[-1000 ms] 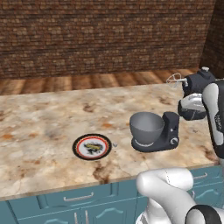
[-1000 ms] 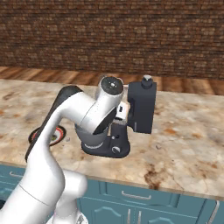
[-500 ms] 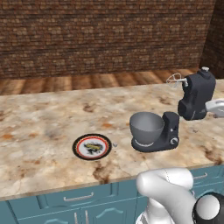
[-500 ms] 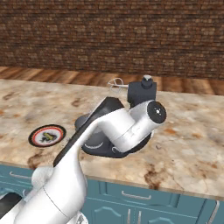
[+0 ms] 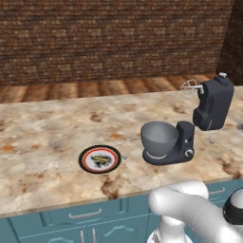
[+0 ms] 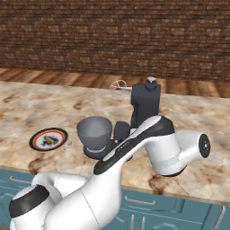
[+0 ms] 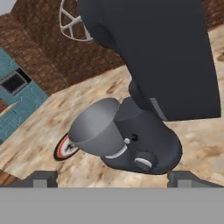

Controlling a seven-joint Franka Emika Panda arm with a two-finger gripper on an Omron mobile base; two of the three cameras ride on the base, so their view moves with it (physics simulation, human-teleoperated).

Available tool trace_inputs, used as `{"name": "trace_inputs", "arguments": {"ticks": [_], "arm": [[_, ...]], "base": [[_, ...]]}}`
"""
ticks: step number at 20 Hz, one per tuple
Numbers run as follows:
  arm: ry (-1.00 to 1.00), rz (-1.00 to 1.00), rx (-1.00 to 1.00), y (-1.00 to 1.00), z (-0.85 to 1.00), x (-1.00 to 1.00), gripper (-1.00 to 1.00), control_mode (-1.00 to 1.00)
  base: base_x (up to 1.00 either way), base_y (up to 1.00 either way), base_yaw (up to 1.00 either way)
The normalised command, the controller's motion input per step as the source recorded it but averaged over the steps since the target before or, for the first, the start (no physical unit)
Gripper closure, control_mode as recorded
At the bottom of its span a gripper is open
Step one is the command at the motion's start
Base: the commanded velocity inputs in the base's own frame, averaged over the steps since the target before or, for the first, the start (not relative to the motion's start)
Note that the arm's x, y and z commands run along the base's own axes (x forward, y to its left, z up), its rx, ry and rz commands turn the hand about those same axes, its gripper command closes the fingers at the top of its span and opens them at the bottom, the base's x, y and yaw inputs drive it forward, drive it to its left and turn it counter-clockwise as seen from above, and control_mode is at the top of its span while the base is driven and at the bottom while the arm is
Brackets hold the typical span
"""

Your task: Add butter and sugar cubes to the stand mixer bowl and then turn on the stand mixer to begin making frosting.

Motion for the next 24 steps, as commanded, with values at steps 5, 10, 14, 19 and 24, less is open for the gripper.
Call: {"name": "trace_inputs", "arguments": {"ticks": [5, 10, 14, 19, 24], "arm": [[-0.12, 0.33, 0.01, -0.49, -0.22, 0.03, -1.00, -1.00], [-0.05, 0.35, 0.00, -0.24, -0.25, 0.18, -1.00, -1.00], [-0.08, 0.24, 0.00, 0.00, -0.32, 0.27, -1.00, -1.00], [-0.15, 0.11, 0.01, 0.00, -0.32, 0.11, -1.00, -1.00], [-0.30, 0.00, 0.04, 0.03, -0.24, 0.01, -1.00, -1.00]], "base": [[0.00, 0.00, 0.00], [0.00, 0.00, 0.00], [0.00, 0.00, 0.00], [0.00, 0.00, 0.00], [0.00, 0.00, 0.00]]}}
